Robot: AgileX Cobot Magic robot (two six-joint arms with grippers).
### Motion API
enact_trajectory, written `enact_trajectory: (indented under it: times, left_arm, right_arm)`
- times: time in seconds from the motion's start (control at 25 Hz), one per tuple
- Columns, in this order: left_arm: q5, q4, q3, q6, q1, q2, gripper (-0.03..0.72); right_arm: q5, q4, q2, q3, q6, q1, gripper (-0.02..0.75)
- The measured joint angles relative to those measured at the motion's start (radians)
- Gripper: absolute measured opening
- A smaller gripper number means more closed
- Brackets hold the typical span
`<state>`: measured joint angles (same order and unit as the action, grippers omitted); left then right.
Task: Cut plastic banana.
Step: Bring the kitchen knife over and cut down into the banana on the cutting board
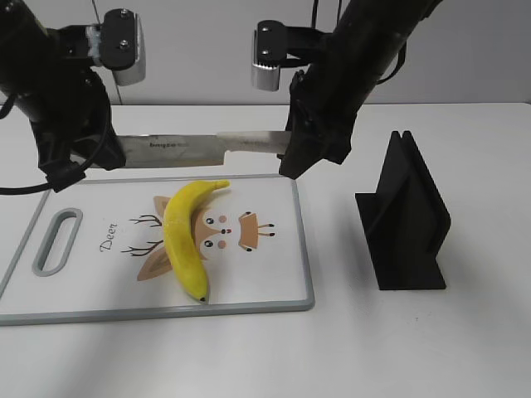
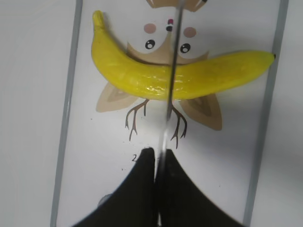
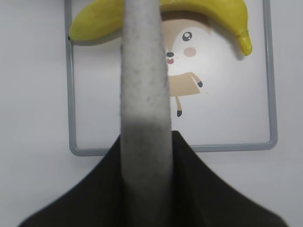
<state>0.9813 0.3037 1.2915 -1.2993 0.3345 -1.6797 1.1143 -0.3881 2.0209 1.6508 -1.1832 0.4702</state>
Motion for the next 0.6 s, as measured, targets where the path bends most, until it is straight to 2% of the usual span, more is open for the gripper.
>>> enact_trajectory:
  times: [0.6]
  left_arm:
    - [-0.138, 0.038, -0.040, -0.001, 0.000, -0.222, -0.011]
  right_arm:
    - [-0.052, 0.063, 0.168, 0.000, 0.050, 0.000, 0.205]
